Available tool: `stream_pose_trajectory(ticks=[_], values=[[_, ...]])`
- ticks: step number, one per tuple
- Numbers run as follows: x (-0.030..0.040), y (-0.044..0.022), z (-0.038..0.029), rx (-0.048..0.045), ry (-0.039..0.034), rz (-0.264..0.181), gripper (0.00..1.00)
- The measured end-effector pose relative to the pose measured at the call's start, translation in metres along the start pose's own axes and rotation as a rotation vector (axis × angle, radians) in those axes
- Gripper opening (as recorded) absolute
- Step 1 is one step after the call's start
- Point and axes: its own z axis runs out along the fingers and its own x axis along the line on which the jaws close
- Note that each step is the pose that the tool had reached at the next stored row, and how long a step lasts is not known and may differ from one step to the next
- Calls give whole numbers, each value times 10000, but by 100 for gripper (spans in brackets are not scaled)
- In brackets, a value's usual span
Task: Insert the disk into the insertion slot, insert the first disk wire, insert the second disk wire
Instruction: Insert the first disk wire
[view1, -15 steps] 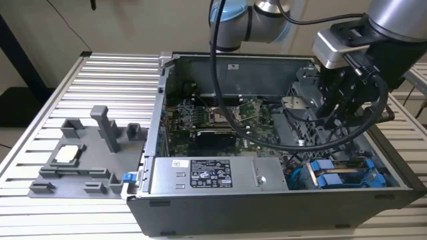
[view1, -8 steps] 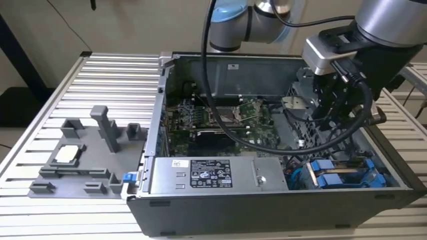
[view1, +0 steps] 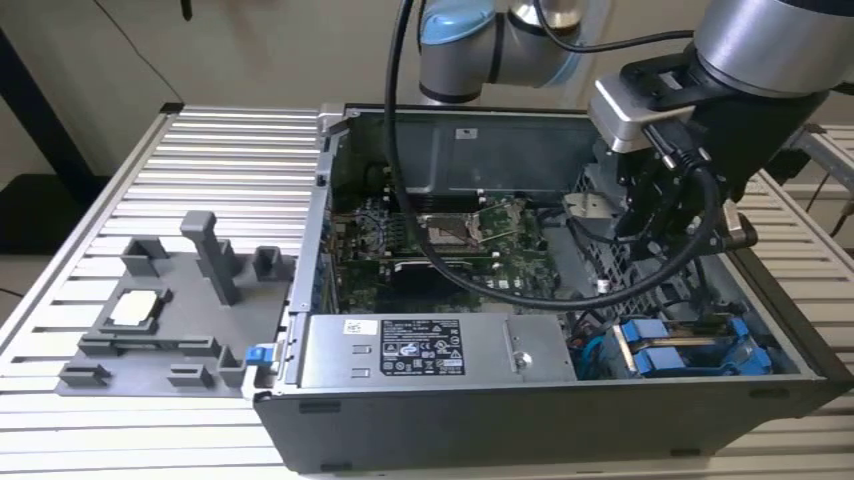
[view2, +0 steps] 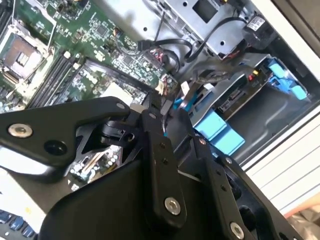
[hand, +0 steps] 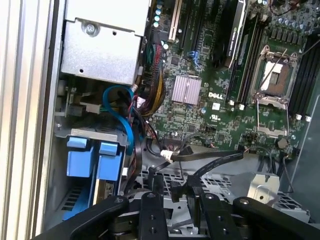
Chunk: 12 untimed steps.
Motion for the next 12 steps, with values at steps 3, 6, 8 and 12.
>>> stream_pose_trajectory(ticks=[3,6,8,12], values=[[-1,13,7,44,-74,89,33],[0,16,19,104,-116,268,33],[2,17,26,131,-154,324,33],[3,19,40,146,-176,326,31]])
